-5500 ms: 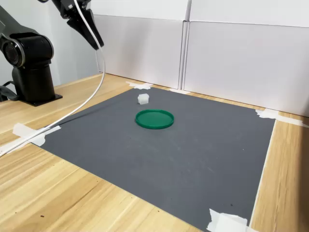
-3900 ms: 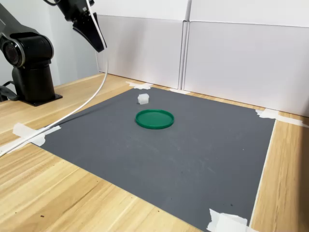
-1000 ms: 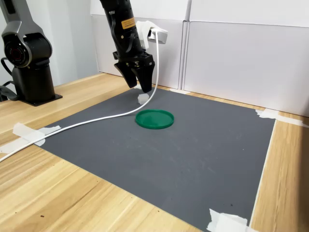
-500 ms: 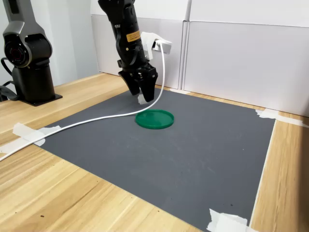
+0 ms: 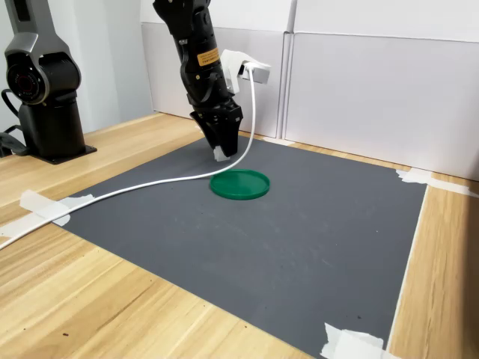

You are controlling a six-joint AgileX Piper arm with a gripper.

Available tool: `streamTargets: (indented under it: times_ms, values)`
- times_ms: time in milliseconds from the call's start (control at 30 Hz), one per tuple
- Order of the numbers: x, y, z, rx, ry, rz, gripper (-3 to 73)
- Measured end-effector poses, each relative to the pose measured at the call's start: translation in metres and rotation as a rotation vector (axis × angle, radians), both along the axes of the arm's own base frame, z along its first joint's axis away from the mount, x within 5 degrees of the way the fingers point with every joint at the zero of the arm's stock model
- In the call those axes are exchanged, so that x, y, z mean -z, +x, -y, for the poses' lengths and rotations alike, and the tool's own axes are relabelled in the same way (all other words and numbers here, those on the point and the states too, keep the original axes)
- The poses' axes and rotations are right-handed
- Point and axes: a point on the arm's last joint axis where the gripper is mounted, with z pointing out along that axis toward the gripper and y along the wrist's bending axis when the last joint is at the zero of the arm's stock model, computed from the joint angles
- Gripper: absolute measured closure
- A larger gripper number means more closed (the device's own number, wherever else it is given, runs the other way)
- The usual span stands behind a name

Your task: Grasp a white terminal and put it in the green lid.

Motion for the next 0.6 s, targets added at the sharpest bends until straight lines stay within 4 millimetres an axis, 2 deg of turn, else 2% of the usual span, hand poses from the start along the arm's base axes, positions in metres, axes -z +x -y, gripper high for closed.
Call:
streamTargets:
  times_ms: [167, 333, 467, 600]
  values:
    - [0.002, 0.0, 0.0, 0.002, -0.003, -0.009, 46.9]
    - [0.012, 0.002, -0.001, 0.001, -0.019, -0.044, 49.4]
    - [0.011, 0.003, -0.001, 0.0, -0.021, -0.032, 51.1]
    - [0.008, 0.003, -0.001, 0.001, -0.016, -0.009, 58.9]
